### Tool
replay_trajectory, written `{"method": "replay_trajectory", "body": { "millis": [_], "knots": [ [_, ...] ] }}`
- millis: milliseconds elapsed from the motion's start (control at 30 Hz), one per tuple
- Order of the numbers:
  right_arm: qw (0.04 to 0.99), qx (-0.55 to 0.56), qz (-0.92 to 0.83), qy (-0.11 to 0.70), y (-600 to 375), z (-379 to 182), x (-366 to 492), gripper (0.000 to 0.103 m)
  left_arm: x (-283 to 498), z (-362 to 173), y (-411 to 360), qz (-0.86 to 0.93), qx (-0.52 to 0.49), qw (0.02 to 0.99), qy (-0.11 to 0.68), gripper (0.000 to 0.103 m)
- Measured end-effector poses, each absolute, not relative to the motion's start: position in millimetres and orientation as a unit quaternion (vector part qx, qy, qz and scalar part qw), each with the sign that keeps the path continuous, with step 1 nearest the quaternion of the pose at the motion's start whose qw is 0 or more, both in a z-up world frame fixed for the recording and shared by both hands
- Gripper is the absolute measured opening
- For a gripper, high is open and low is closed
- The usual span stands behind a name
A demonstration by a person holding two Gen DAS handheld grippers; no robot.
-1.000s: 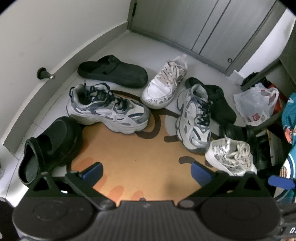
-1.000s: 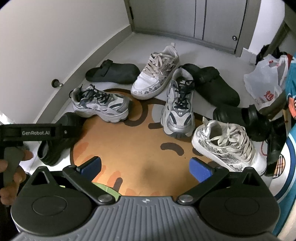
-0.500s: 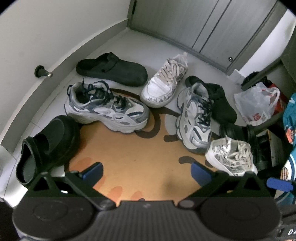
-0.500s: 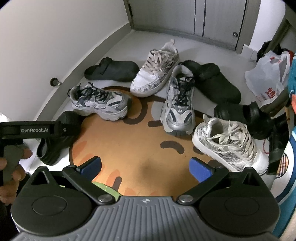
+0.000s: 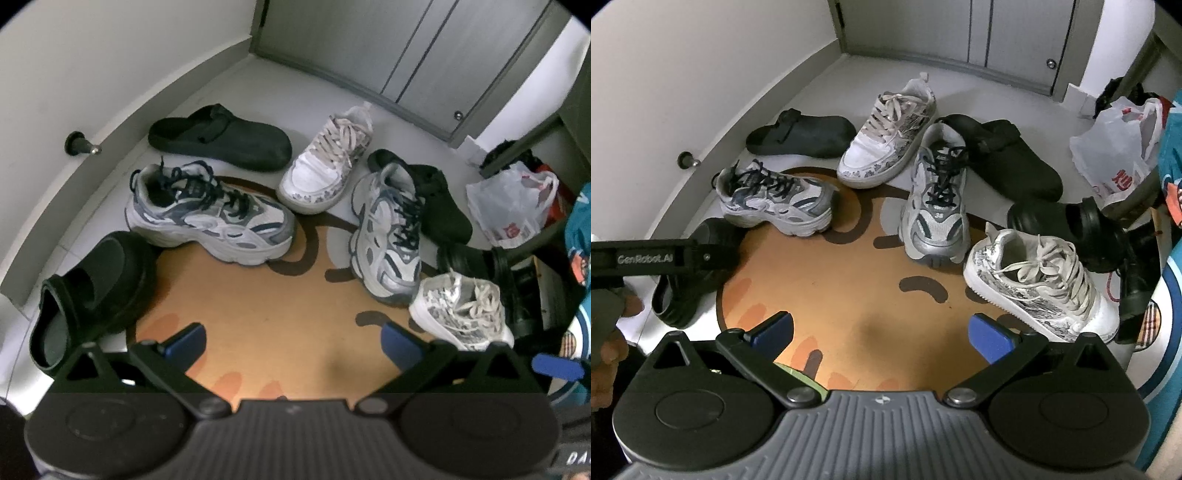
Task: Organize scattered shoes
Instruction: 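Move the left tool toward the grey-white chunky sneaker with dark laces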
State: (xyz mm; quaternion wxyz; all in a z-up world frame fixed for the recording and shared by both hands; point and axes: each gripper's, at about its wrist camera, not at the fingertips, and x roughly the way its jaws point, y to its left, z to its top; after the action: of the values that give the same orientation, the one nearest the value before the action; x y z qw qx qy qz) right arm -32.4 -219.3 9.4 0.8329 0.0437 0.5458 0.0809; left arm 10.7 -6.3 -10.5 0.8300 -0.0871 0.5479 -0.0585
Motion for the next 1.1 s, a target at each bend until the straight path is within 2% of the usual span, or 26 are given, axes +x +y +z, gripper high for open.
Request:
{"method": "replay_trajectory", "body": {
  "millis": [733,1100],
  "knots": [
    [0.859,0.031,0.067,0.506,-229,31,-28,0.103,23,-18,-29,-0.087,-0.087,0.819,0.56,0.102],
    [0.854,0.025,0.062,0.515,-245,19,-12,0.103,31,-35,-31,-0.091,-0.083,0.81,0.573,0.102]
  ]
}}
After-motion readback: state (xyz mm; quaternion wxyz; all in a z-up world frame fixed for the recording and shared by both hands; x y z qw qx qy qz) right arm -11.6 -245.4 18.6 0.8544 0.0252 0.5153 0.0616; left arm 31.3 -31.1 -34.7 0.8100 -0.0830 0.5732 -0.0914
